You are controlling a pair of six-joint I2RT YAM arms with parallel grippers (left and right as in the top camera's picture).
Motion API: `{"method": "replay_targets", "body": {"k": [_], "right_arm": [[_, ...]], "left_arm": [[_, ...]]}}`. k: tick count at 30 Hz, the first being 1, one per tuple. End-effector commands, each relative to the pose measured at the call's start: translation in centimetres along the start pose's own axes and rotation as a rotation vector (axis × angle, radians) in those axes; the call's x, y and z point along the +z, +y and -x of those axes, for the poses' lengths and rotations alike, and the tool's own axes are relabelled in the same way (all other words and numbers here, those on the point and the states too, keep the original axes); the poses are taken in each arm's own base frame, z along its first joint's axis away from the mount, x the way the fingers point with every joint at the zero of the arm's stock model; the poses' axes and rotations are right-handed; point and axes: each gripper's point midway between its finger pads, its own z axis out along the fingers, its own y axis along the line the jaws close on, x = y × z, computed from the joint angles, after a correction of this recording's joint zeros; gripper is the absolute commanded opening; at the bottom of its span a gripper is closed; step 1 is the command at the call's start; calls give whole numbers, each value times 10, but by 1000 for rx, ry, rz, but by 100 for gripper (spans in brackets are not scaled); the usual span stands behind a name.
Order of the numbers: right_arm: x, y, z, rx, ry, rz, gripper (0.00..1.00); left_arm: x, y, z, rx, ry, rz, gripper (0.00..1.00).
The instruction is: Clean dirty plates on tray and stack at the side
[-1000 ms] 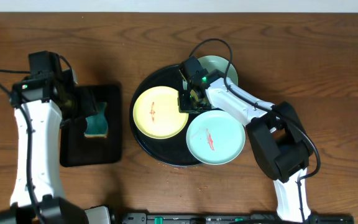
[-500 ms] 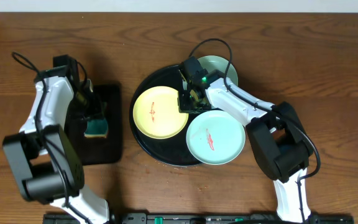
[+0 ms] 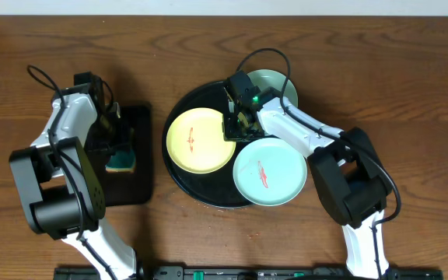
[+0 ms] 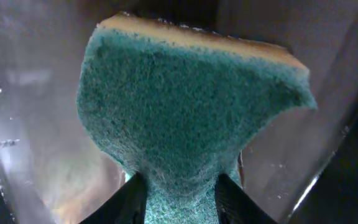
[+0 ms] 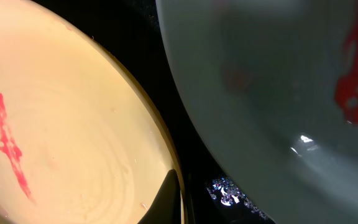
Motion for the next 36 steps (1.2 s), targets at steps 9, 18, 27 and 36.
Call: {"method": "replay_targets", "body": {"k": [9, 18, 27, 36], "right_arm": [[15, 2, -6, -22, 16, -17, 1], [15, 2, -5, -22, 15, -15, 1], [15, 2, -5, -22, 14, -15, 1], [15, 2, -5, -22, 14, -16, 1]], "left_arm": [[29, 6, -8, 5, 70, 22, 8], [-20, 0, 7, 8, -55, -4, 7], [-87, -3, 5, 8, -227, -6, 7], [-73, -2, -3, 2, -193, -7, 7]]}}
